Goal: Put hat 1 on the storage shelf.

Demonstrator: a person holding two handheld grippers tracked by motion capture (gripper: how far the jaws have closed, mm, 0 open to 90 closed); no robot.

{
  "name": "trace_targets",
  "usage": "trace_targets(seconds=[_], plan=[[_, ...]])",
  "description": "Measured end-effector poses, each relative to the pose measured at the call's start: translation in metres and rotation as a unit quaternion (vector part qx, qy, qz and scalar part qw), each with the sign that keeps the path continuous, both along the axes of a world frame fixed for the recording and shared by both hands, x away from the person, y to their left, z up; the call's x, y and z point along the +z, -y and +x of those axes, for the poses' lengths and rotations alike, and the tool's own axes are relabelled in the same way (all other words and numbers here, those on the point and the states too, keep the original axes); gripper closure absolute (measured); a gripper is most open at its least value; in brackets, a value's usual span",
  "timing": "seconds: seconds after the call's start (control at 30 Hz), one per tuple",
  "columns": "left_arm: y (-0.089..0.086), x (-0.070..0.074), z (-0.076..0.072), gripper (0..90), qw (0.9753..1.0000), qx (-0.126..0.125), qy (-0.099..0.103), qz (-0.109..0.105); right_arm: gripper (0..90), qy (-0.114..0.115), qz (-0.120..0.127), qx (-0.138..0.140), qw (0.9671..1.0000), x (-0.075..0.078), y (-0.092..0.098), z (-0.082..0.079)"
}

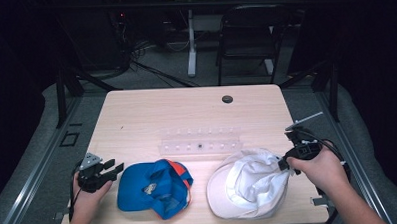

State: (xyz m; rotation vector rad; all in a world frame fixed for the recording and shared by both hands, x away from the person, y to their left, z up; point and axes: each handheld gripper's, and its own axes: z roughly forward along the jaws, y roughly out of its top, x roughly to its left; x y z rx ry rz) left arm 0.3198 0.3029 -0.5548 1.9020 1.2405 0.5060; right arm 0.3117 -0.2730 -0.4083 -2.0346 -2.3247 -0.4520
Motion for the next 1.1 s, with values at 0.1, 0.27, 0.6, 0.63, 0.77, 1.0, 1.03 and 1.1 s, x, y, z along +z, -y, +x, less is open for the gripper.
trace_targets(seconds=[0.1,0.27,0.6,0.63,0.77,1.0,1.03,1.1], plan=[[0.001,0.0,0.0,55.6,1.0,0.0,0.002,0.0,81.4,-0.005,0.016,-0.015,0.9997,0.004,0.002,-0.001],[-0.001,0.002,-0.001,55.6,1.0,-0.002,-0.002,0.002,81.5,-0.017,0.085,-0.03,0.9958,0.01,0.008,-0.003],[-0.002,0.0,0.001,55.5,1.0,-0.001,0.002,-0.005,81.4,-0.042,0.234,-0.041,0.9705,0.018,0.012,0.0],[-0.002,0.0,0.001,55.5,1.0,0.0,0.002,-0.004,81.4,-0.042,0.234,-0.041,0.9705,0.018,0.012,0.0],[-0.003,0.002,-0.002,55.3,1.0,0.0,0.0,-0.003,81.4,-0.044,0.276,-0.045,0.9591,0.027,0.006,0.001],[0.0,0.003,-0.004,55.3,1.0,-0.003,0.006,0.0,81.4,-0.035,0.303,-0.037,0.9516,0.036,-0.007,0.003],[0.001,0.003,-0.003,55.3,1.0,-0.003,0.008,-0.001,81.4,-0.032,0.306,-0.036,0.9507,0.036,-0.008,0.004],[0.002,0.003,-0.003,55.3,0.9999,-0.004,0.011,-0.001,81.4,-0.028,0.316,-0.033,0.9477,0.037,-0.011,0.005]])
